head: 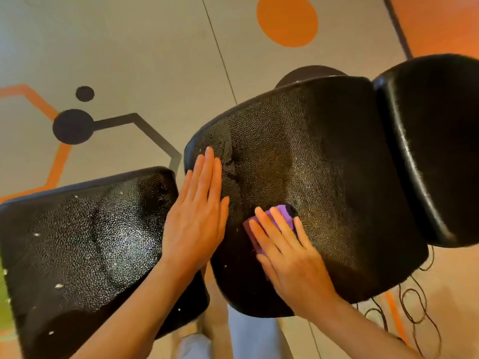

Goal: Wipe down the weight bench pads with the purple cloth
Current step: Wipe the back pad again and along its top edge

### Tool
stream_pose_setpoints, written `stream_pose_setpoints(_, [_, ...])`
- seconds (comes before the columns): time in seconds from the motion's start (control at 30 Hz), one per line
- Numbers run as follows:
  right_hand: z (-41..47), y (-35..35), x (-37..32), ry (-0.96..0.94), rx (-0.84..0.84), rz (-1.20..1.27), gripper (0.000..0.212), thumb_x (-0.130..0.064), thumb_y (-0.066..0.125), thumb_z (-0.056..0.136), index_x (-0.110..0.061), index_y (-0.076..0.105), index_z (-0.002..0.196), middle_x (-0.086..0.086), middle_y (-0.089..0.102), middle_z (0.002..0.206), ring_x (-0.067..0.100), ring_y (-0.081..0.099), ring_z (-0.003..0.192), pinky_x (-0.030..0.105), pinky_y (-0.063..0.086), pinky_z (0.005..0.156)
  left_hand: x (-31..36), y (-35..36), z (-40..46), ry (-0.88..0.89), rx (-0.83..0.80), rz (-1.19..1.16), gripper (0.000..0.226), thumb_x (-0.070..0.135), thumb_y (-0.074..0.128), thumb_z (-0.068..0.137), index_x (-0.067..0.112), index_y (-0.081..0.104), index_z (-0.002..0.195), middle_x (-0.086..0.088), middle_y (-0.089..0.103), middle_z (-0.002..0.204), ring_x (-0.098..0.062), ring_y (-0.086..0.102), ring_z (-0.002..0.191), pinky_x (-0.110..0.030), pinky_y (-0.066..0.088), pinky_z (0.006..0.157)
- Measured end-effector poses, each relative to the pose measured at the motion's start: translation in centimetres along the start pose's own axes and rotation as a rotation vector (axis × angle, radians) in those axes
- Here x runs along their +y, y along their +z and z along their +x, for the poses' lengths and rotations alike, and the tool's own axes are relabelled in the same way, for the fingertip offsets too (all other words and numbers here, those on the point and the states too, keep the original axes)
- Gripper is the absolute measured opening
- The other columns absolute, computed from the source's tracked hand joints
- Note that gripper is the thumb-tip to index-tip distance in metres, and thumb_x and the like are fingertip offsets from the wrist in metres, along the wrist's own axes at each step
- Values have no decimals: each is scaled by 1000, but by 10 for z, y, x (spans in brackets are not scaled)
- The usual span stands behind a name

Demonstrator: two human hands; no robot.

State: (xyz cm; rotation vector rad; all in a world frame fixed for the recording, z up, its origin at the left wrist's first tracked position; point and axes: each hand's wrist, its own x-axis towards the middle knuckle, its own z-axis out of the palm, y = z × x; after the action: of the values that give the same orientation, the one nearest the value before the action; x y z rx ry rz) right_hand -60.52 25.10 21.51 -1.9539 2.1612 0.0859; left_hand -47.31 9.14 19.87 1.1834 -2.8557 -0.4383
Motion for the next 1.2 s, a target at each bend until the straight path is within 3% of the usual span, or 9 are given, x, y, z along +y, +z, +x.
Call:
stream_pose_setpoints(0.2, [105,-20,26,497,213,30,56,-32,22,103,-11,9,153,9,6,161,26,1,148,46,10,120,1,1,0,1,-7,21,63,34,24,103,2,5,155,-15,-4,164,-26,1,152,-42,18,123])
stream_pose_setpoints(0.33, [-15,6,-46,317,54,26,59,-33,31,98,-13,16,152,5,8,161,24,7,148,49,24,115,0,0,-1,5,-14,26,64,34,22,103,1,3,154,-16,-3,164,-26,0,152,-41,18,123])
stream_pose_setpoints(0.4, [-16,9,-25,239,47,36,58,-34,31,97,-15,20,152,4,12,160,25,12,148,49,29,112,1,0,-1,11,-9,35,64,34,21,103,1,3,154,-16,-3,163,-26,1,152,-41,19,123])
stream_pose_setpoints(0.6, [98,-20,44,753,309,69,55,-30,20,102,-9,11,152,12,9,160,29,8,148,49,14,119,1,-2,-1,23,-3,35,64,37,21,104,1,5,154,-17,-1,163,-27,1,152,-42,16,123])
stream_pose_setpoints(0.77, [-4,17,-62,481,119,58,57,-32,20,100,-11,11,153,7,4,161,25,2,149,46,13,119,6,-3,-23,156,-29,-14,65,35,31,101,0,14,153,-17,6,163,-28,6,152,-43,17,123])
stream_pose_setpoints(0.87, [-10,15,-17,265,80,-44,55,-30,23,101,-10,14,152,9,11,160,27,8,148,48,19,117,7,3,-40,200,-74,44,65,36,29,100,-2,17,152,-19,10,162,-31,11,151,-46,26,120])
stream_pose_setpoints(0.97, [28,-10,38,634,172,-6,56,-26,28,101,-8,12,152,12,10,160,28,7,148,49,19,118,6,4,-39,202,-72,109,65,35,30,101,-2,16,152,-20,9,162,-31,10,151,-44,22,121])
stream_pose_setpoints(1.07, [25,2,-16,815,233,65,57,-27,23,102,-8,6,152,12,4,161,27,2,149,47,12,120,8,3,-39,206,-75,123,66,36,28,102,-2,13,153,-20,7,162,-30,7,151,-42,17,122])
stream_pose_setpoints(1.2, [-21,22,-78,376,86,72,58,-32,24,100,-10,13,152,7,7,161,23,5,149,45,16,118,7,2,-39,214,-73,108,65,35,31,101,-3,15,152,-20,8,162,-30,9,151,-42,19,122])
